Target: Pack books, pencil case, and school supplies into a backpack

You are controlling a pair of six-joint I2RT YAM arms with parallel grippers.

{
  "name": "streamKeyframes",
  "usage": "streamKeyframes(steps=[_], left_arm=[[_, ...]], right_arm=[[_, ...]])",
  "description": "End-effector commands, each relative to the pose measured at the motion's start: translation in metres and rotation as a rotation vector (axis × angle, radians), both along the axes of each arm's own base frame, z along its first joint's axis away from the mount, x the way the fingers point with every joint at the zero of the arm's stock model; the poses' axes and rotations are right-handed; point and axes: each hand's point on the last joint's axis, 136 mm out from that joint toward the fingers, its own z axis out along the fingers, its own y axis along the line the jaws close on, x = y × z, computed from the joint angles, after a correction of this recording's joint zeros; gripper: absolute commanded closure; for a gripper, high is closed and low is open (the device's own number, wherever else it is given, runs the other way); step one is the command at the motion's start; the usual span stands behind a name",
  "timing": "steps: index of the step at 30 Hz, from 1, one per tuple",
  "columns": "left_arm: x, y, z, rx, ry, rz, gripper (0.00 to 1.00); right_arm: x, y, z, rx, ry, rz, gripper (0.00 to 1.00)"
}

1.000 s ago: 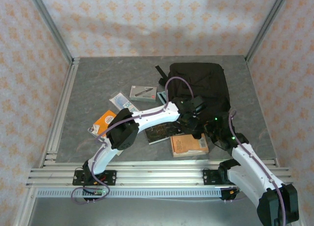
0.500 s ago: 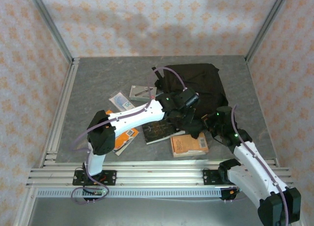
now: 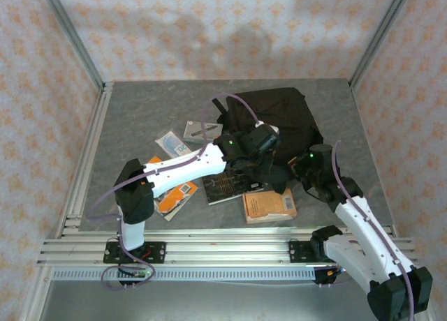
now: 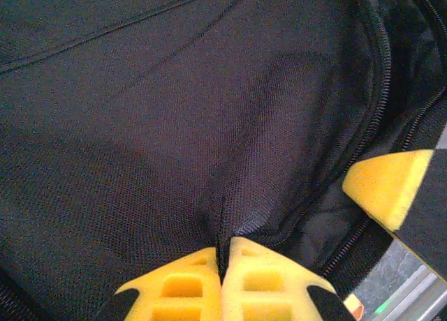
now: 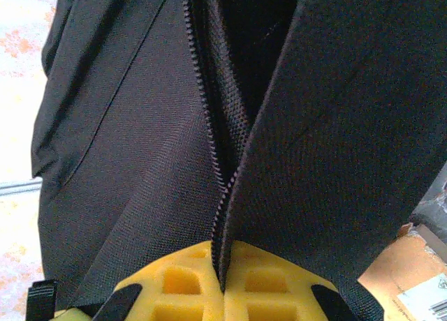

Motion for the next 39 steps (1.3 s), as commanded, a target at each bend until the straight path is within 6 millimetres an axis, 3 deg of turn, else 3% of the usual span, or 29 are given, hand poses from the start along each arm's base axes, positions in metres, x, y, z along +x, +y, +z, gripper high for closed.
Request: streamKeyframes(steps=[1, 6, 21, 26, 33, 39], left_arm=[[-0.006, 0.015, 0.015, -0.009, 0.014, -0.023, 1.00], [-0.009, 0.006, 0.014, -0.042, 0.036, -0.053, 0.99], [-0.006, 0.007, 0.011, -0.027, 0.031, -0.035, 0.90], [-0.006, 0.008, 0.013, -0.028, 0.024, -0.035, 0.98], [-0.002, 0.016, 0.020, -0.028, -0.004, -0.010, 1.00], [0.005, 0.036, 0.024, -0.015, -0.028, 0.056, 1.00]], right_arm=[[0.001, -0.013, -0.016, -0.067, 0.045, -0.027, 1.00], [0.002, -0.009, -0.016, -0.049, 0.045, -0.016, 1.00], [0.001, -0.006, -0.016, -0.039, 0.040, -0.004, 1.00], [0.001, -0.006, -0.018, -0.035, 0.044, -0.004, 1.00], [-0.001, -0.009, -0.020, -0.050, 0.046, -0.013, 1.00], [-0.006, -0.030, -0.022, -0.155, 0.080, -0.071, 1.00]])
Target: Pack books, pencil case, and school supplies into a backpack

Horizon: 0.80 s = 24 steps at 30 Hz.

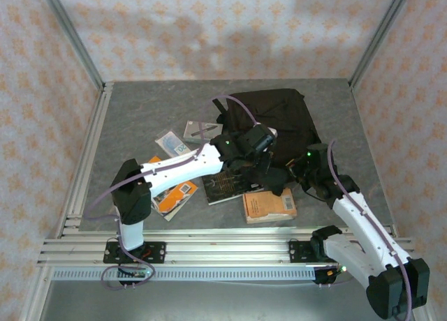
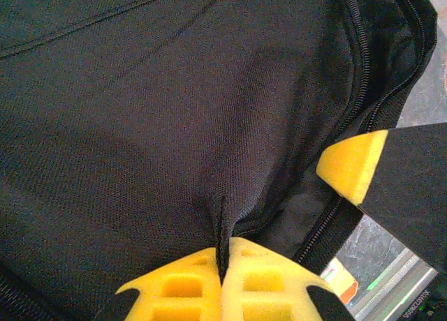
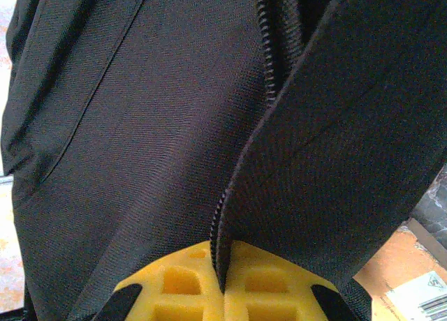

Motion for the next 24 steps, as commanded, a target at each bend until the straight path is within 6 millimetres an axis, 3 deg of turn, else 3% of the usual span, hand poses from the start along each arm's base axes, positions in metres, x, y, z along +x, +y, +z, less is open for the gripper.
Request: streamKeyframes(steps=[1, 13, 18, 24], left_arm=[[0.013, 0.037, 0.028, 0.010, -0.062, 0.104, 1.00], [0.023, 0.079, 0.018, 0.083, -0.072, 0.193, 1.00], [0.035, 0.096, 0.017, 0.093, -0.072, 0.242, 1.00], [0.056, 0.102, 0.022, 0.113, -0.082, 0.255, 1.00]], right_arm=[[-0.006, -0.037, -0.008, -0.173, 0.034, -0.104, 1.00], [-0.010, -0.066, 0.000, -0.320, 0.059, -0.193, 1.00], [-0.006, -0.075, 0.010, -0.368, 0.049, -0.219, 1.00], [0.005, -0.078, 0.027, -0.421, 0.041, -0.204, 1.00]])
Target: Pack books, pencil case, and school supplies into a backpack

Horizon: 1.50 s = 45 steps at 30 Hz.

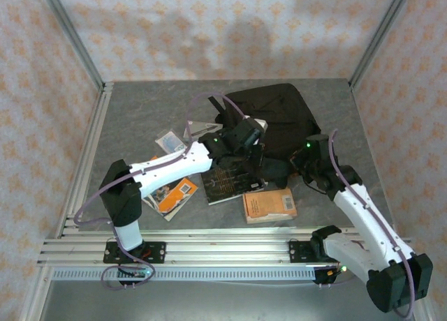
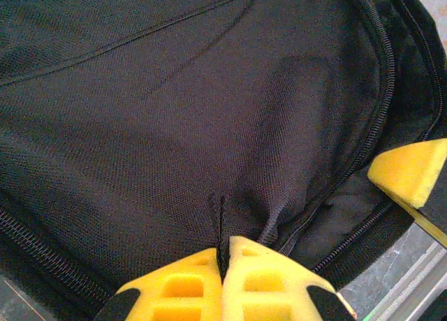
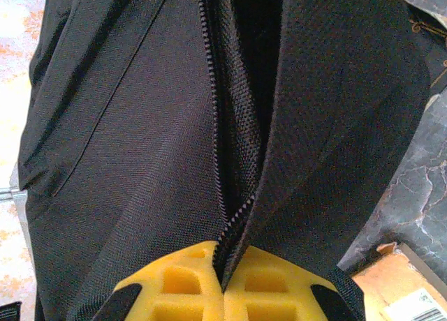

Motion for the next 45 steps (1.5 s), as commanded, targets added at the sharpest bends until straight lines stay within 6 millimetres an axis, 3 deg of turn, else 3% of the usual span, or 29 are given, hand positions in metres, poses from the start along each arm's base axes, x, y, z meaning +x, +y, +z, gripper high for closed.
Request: streamKeyframes(steps=[1, 5, 10, 14, 15, 17, 22, 26, 30, 35, 40, 45], left_arm=[[0.034, 0.078, 0.006, 0.211, -0.032, 0.178, 1.00], [0.044, 0.072, 0.017, 0.219, -0.055, 0.172, 1.00], [0.040, 0.029, 0.032, 0.083, 0.023, 0.061, 1.00], [0.034, 0.007, 0.038, 0.003, 0.064, 0.035, 1.00], [0.032, 0.003, 0.038, -0.014, 0.079, 0.034, 1.00], [0.027, -0.005, 0.036, -0.034, 0.094, 0.021, 1.00], [0.016, -0.023, 0.037, -0.092, 0.122, 0.034, 1.00], [0.007, -0.035, 0.039, -0.129, 0.134, 0.031, 1.00], [-0.001, -0.043, 0.043, -0.150, 0.136, 0.020, 1.00], [-0.011, -0.050, 0.042, -0.159, 0.144, 0.007, 1.00], [-0.011, -0.045, 0.040, -0.138, 0.132, 0.020, 1.00], [-0.004, -0.031, 0.033, -0.081, 0.118, 0.047, 1.00]], right_arm=[[-0.010, -0.069, -0.001, -0.320, 0.059, -0.182, 1.00], [-0.001, -0.070, 0.015, -0.362, 0.043, -0.159, 1.00], [0.015, -0.049, 0.033, -0.312, 0.032, -0.063, 0.99], [0.013, -0.038, 0.053, -0.209, 0.016, -0.072, 0.47], [0.011, -0.035, 0.057, -0.172, 0.019, -0.079, 0.40], [0.002, -0.031, 0.057, -0.097, 0.059, -0.120, 0.37], [-0.016, -0.004, 0.039, 0.139, 0.183, -0.155, 0.49], [-0.019, 0.019, 0.029, 0.339, 0.208, -0.178, 0.45], [-0.011, 0.023, 0.032, 0.373, 0.189, -0.178, 0.39], [-0.001, 0.029, 0.035, 0.391, 0.175, -0.164, 0.44], [-0.009, 0.024, 0.022, 0.322, 0.224, -0.174, 0.71], [-0.020, 0.003, 0.005, 0.175, 0.255, -0.196, 1.00]])
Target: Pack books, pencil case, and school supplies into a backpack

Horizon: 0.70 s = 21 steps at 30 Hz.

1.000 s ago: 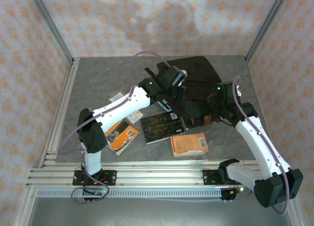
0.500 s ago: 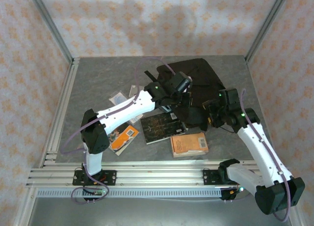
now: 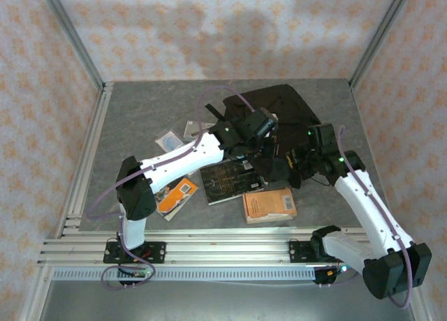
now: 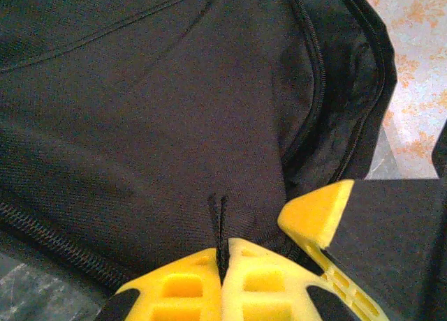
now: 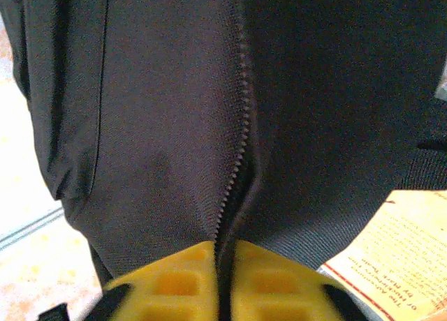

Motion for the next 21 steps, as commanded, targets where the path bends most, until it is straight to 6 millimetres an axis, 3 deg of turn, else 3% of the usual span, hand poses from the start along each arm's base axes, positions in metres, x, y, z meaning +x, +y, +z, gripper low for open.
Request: streamKeyframes(steps=[1, 8, 14, 21], left_arm=[[0.009, 0.016, 0.009, 0.024, -0.040, 0.044, 1.00], [0.028, 0.055, -0.002, 0.061, -0.051, 0.118, 1.00], [0.048, 0.088, -0.011, 0.119, -0.069, 0.172, 1.00], [0.076, 0.112, -0.027, 0.165, -0.069, 0.209, 1.00]], right_arm=[[-0.007, -0.023, -0.011, -0.152, 0.026, -0.012, 1.00], [-0.010, -0.038, -0.026, -0.223, 0.050, -0.032, 1.00], [-0.009, -0.045, -0.024, -0.249, 0.042, -0.054, 1.00], [-0.010, -0.052, -0.021, -0.271, 0.026, -0.077, 1.00]])
